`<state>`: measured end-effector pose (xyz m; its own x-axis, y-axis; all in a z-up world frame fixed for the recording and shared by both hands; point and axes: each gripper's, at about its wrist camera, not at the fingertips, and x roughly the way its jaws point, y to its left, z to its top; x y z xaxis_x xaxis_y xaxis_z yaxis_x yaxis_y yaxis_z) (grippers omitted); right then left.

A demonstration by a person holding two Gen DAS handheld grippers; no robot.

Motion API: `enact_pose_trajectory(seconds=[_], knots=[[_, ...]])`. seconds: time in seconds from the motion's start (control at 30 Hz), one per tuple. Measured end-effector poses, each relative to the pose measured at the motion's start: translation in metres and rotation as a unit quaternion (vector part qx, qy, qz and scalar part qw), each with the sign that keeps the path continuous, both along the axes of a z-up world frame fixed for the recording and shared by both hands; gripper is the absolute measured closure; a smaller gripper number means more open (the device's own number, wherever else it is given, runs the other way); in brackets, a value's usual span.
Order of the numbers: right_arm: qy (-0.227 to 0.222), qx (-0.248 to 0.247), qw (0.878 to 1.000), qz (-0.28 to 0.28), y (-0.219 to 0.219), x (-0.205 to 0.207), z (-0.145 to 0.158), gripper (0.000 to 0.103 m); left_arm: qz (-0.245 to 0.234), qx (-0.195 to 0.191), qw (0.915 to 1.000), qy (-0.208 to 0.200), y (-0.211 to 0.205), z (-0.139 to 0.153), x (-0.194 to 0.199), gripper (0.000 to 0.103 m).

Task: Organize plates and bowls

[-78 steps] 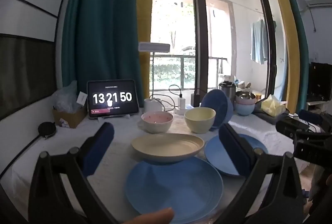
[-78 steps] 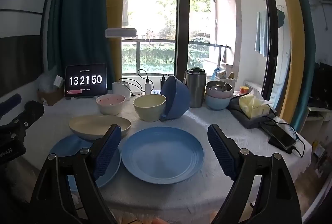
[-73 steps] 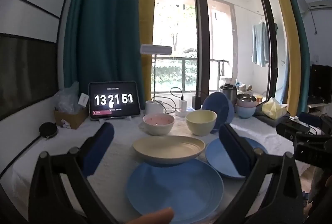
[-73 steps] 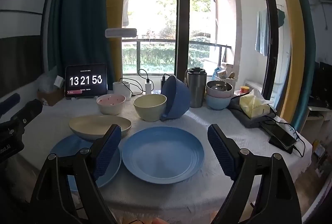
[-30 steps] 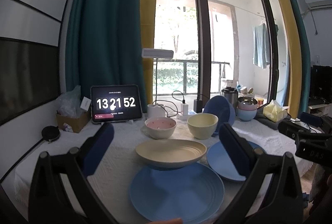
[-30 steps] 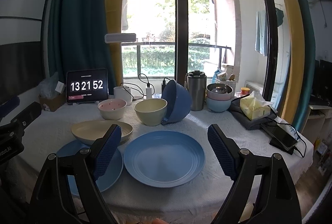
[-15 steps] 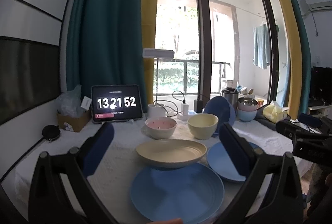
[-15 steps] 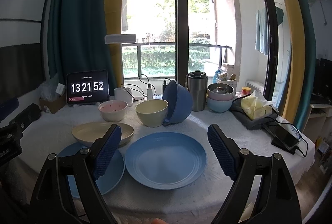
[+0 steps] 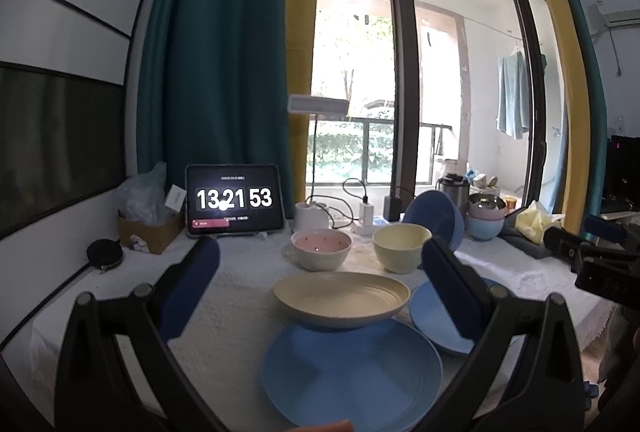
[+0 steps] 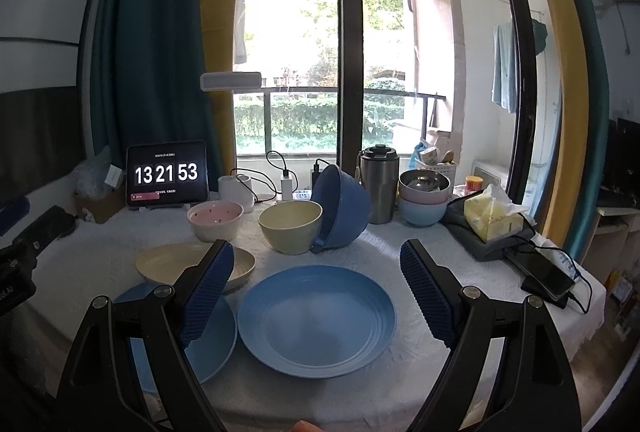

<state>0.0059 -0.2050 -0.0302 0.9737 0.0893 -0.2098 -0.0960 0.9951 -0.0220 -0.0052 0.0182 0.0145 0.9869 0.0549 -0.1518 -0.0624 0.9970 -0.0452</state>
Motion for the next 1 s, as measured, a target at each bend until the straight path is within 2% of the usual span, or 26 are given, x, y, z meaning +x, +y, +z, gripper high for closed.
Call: enact_pose_trajectory(seconds=[0.4, 0.77, 1.0], knots=[[0.008, 0.0, 1.0, 0.008, 0.0, 0.006, 0.0, 0.015, -0.003, 0.006, 1.0, -0.001, 0.003, 0.003, 0.006, 0.001], [0.02, -0.002, 1.0, 0.013, 0.006, 0.028, -0.01, 0.015, 0.008, 0.015, 0.9998, 0.012, 0.012, -0.007, 0.031, 0.001], [0.04, -0.009, 0.999, 0.022, 0.015, 0.054, -0.019, 0.015, 0.009, 0.014, 0.9982, 0.058, 0.025, -0.021, 0.063, 0.001]])
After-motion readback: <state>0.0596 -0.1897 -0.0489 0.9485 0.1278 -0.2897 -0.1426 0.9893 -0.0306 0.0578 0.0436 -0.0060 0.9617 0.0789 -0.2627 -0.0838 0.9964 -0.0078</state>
